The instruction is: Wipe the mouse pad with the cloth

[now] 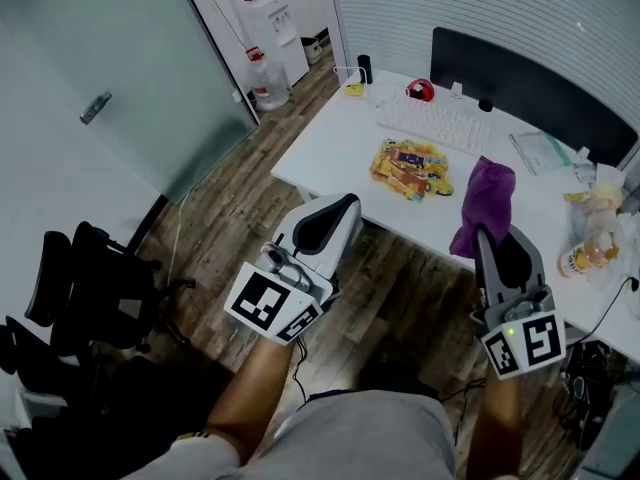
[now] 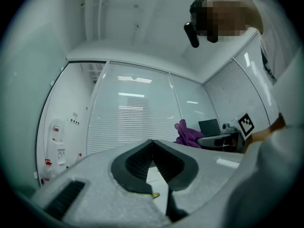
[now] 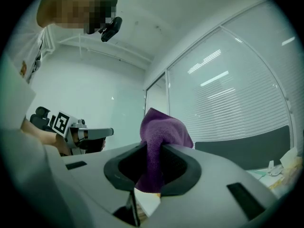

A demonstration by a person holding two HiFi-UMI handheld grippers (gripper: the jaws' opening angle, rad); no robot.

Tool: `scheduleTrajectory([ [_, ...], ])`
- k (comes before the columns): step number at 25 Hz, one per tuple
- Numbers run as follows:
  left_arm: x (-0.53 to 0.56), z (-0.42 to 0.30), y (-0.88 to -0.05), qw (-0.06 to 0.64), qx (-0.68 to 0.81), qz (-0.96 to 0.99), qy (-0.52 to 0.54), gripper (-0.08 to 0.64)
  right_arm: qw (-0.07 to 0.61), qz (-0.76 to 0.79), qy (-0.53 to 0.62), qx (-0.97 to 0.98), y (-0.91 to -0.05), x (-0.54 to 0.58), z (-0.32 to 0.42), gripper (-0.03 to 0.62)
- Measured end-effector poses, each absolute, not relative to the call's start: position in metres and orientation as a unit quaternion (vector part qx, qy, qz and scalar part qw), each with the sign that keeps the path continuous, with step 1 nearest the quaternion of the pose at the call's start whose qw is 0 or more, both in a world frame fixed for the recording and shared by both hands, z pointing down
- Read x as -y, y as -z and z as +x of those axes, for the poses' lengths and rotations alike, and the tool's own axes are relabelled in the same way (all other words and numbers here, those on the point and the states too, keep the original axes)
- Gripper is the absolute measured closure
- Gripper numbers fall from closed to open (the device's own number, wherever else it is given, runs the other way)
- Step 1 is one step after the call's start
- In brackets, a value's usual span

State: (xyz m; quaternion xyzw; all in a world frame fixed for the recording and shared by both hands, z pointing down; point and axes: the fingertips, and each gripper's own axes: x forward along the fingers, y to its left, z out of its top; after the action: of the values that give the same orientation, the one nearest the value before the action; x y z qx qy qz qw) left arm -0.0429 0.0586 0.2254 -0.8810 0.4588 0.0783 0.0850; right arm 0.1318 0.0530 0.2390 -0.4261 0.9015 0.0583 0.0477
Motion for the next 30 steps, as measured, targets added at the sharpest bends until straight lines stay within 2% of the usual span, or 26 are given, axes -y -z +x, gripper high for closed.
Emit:
scheduleTrajectory([
  [13,0.03,-0.014,-0.231,0.085,-0.48,-0.87,-0.067,0.545,0.043,-0.399,-0.049,-0.915,-0.248,0.041,0.152,0.523],
  [30,0.105,-0.026,-0.25,0.082,-0.47,-0.878,-0.045,0.545,0.025,-0.4,-0.044,-0.915,-0.255,0.106,0.124,0.523],
])
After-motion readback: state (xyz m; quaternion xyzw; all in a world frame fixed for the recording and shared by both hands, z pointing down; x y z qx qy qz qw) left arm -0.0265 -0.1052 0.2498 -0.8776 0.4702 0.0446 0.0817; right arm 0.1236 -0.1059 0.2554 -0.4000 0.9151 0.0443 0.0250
